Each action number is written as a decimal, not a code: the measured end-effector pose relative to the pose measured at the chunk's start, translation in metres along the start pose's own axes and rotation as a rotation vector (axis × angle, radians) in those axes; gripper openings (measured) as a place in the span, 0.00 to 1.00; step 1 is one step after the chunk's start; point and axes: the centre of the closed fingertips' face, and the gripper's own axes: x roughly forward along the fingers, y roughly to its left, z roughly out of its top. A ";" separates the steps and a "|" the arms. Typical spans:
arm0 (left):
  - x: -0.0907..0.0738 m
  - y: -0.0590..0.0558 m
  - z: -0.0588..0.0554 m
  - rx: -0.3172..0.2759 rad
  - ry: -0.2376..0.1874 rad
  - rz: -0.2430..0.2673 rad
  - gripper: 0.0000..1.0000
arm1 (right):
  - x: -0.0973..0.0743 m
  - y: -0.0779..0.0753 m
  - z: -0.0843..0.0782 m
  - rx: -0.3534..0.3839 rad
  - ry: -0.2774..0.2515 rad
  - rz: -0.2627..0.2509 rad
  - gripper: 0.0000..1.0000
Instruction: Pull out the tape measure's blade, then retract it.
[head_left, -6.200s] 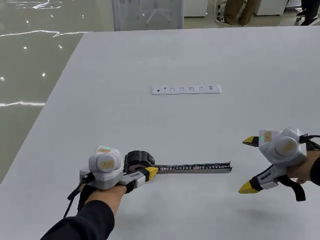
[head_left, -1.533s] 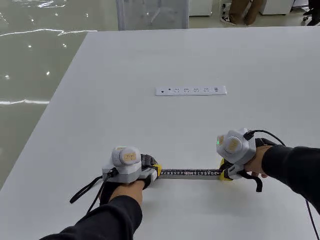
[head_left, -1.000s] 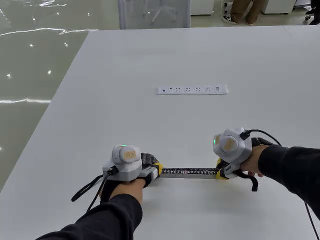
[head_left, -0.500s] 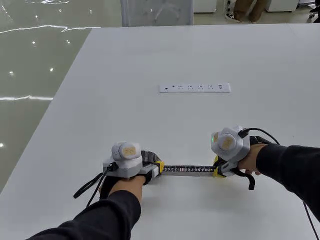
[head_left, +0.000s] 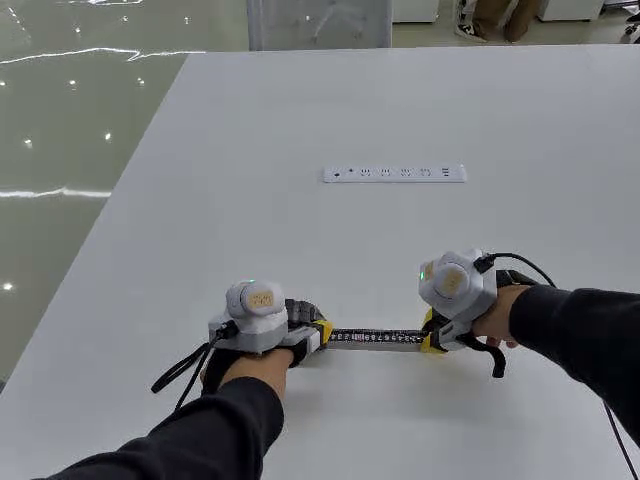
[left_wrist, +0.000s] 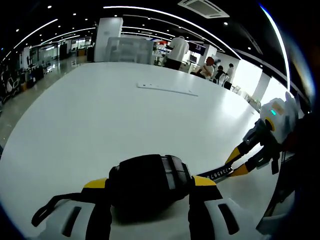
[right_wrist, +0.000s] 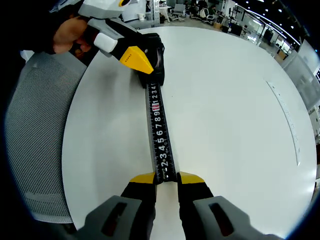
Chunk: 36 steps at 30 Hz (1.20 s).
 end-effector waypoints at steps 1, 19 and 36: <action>0.000 0.000 0.000 0.000 0.000 0.000 0.58 | 0.001 0.000 0.001 -0.003 0.000 0.000 0.12; 0.000 0.000 0.000 -0.001 0.002 0.000 0.58 | 0.008 0.001 0.017 -0.018 -0.016 -0.004 0.12; -0.001 0.000 0.000 -0.019 0.002 -0.002 0.59 | 0.013 0.000 0.028 -0.011 -0.023 -0.007 0.13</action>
